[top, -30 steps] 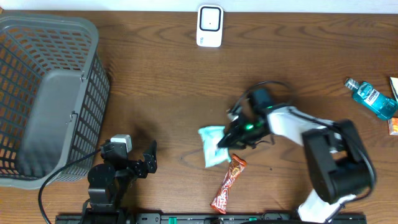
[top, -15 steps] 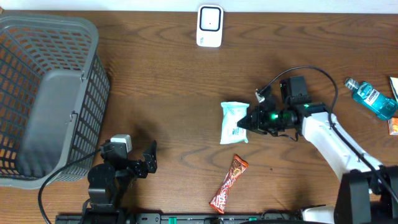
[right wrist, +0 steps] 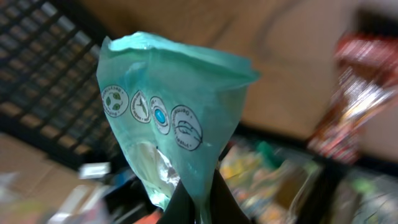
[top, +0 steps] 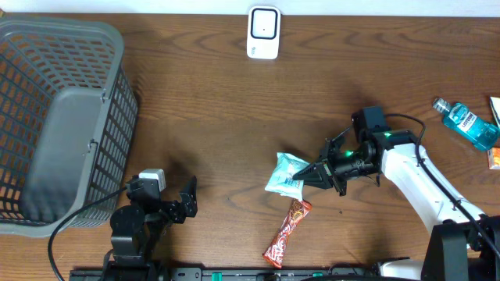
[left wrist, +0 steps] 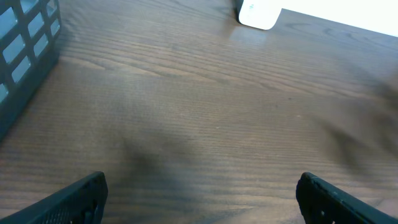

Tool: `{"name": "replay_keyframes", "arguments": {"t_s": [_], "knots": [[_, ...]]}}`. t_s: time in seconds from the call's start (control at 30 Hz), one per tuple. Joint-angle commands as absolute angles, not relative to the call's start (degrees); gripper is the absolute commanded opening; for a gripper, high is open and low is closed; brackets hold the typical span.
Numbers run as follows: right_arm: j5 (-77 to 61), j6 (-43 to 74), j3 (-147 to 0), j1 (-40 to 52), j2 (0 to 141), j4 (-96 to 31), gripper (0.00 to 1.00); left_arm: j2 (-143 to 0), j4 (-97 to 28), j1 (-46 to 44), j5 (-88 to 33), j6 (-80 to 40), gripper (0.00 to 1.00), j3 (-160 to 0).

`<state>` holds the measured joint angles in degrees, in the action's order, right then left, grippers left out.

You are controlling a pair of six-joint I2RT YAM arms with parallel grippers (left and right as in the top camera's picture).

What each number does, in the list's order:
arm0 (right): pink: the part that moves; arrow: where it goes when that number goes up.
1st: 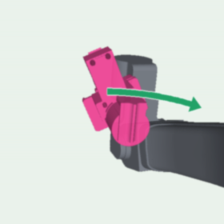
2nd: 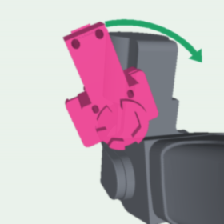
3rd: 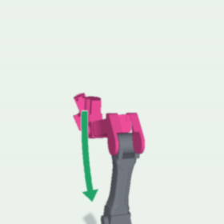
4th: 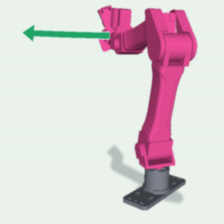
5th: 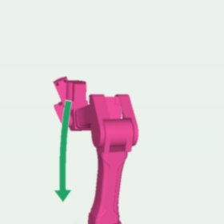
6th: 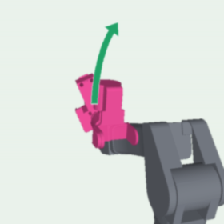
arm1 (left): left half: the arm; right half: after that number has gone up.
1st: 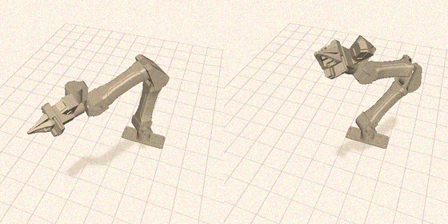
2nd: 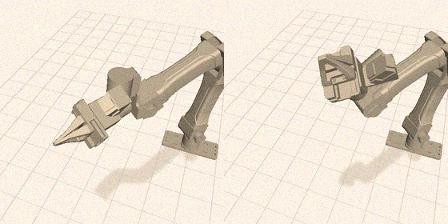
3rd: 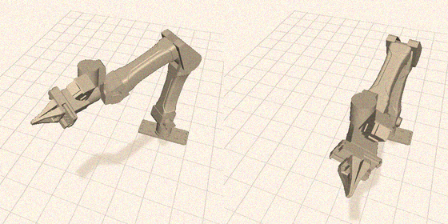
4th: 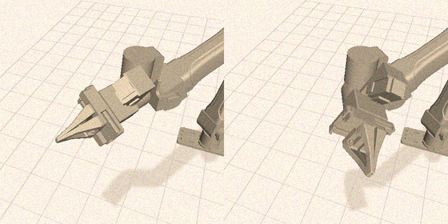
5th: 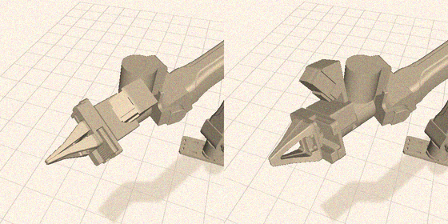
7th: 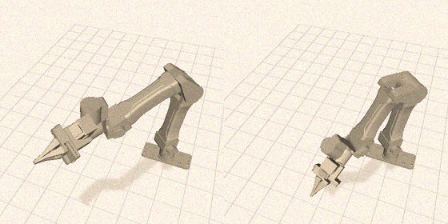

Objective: Scan the item barcode

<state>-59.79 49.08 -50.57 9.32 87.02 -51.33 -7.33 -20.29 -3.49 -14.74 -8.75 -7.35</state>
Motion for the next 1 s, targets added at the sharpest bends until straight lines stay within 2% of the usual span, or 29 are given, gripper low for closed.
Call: {"name": "replay_keyframes", "arguments": {"t_s": [0.0,0.1,0.37,0.8,0.93,0.97], "knots": [[-71.09,64.14,-50.59,9.63,86.37,-56.88,0.01,-7.09,-20.99,-3.68,-15.00,-8.84,0.96,-6.96],[-72.14,69.82,-50.59,9.50,86.37,-61.98,0.01,-7.09,-20.99,-3.66,-14.98,-8.84,0.96,-6.98],[-76.18,71.50,-50.59,9.39,86.37,-61.95,0.01,-7.09,-20.99,-3.66,-14.98,-8.84,0.96,-6.98],[-76.16,84.95,-50.59,9.37,86.37,-62.11,0.02,-7.09,-20.99,-3.68,-15.00,-8.84,0.96,-6.96],[-70.63,83.55,-50.59,9.37,86.37,-60.53,0.02,-7.09,-20.99,-3.68,-14.98,-8.82,0.96,-6.98],[-67.07,78.46,-50.59,9.43,86.37,-58.92,0.09,-7.09,-20.99,-3.68,-15.00,-8.84,0.96,-6.96]]}}
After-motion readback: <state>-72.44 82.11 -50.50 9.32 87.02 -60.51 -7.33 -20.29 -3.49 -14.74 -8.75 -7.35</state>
